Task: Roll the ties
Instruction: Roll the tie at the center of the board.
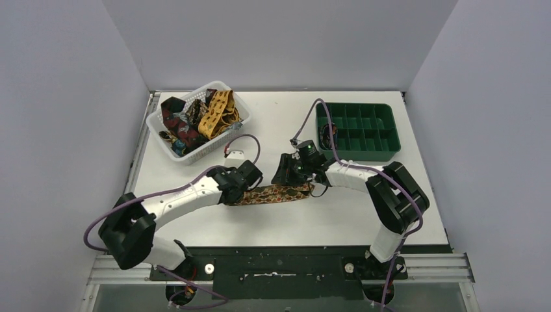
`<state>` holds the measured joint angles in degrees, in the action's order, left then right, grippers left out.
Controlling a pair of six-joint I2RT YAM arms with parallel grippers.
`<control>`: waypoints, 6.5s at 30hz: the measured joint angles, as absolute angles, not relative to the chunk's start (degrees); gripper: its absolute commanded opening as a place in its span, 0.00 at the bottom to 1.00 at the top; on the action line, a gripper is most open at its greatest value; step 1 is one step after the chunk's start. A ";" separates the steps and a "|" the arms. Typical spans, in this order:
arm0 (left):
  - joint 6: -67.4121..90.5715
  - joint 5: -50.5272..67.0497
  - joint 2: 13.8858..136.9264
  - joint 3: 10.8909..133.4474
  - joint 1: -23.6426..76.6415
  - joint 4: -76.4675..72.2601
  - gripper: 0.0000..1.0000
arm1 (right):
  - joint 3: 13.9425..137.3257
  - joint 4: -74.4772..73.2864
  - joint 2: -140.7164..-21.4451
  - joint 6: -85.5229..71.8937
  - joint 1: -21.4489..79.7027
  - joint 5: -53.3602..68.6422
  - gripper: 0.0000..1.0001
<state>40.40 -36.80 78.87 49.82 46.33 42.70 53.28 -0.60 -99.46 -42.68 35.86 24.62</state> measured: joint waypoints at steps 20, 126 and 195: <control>44.03 -44.75 103.79 68.42 57.82 51.42 0.40 | 47.81 -0.67 -95.90 -44.18 29.17 24.01 0.52; 51.31 3.99 38.13 18.46 13.82 17.96 0.91 | 73.08 -2.33 -107.20 -11.27 50.74 21.87 0.22; 48.62 22.81 64.97 14.35 13.02 -13.56 0.89 | 57.52 5.08 -106.96 -44.86 42.50 30.35 0.33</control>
